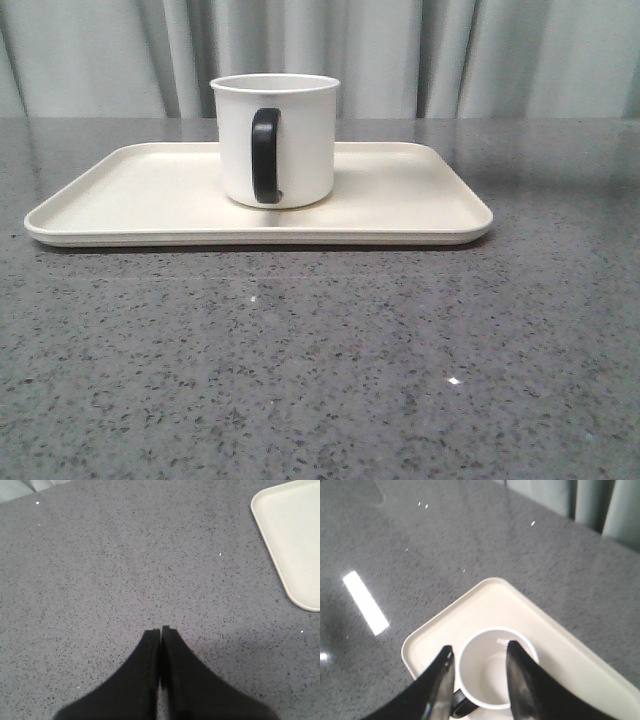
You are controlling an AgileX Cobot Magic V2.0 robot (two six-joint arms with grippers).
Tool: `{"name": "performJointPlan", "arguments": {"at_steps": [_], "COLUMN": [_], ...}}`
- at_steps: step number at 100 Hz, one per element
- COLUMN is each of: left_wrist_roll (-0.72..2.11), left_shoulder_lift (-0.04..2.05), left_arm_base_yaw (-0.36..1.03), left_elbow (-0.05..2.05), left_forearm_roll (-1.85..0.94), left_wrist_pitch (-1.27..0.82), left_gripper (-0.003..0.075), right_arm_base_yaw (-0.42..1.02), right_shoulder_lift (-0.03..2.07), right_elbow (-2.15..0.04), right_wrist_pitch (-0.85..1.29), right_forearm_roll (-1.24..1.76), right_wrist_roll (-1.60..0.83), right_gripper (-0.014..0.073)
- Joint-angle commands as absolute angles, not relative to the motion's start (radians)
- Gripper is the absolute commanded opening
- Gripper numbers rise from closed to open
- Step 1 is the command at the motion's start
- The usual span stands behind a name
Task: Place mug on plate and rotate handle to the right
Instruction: 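Open the left gripper and lift it away from the mug, then lower the right gripper into the mug and grip its rim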
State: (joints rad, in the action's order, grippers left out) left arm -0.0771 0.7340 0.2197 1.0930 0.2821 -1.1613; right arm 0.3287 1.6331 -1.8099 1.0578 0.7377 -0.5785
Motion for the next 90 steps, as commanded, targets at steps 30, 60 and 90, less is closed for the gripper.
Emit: {"name": "performJointPlan", "arguments": {"at_steps": [30,60,90], "left_wrist_roll": [-0.087,-0.087,-0.087], "left_shoulder_lift": [0.734,0.734,0.734], "left_arm_base_yaw": [0.216,0.216,0.216], "left_elbow": [1.106,1.106,1.106], "left_forearm_roll": [0.295,0.295,0.295], "left_wrist_pitch": [-1.104,-1.104,-1.117], "left_gripper": [-0.002,-0.002,-0.002], "right_arm_base_yaw": [0.376,0.376,0.375], "right_shoulder_lift": [1.757,1.804,1.811], "right_elbow": [-1.843,-1.843,-1.843], "right_wrist_pitch": [1.078,1.055,1.037], "right_forearm_roll": [0.774,0.697,0.608], "right_wrist_roll": [-0.58,-0.567,-0.549], "right_gripper": [0.0278,0.0278,0.0278]}}
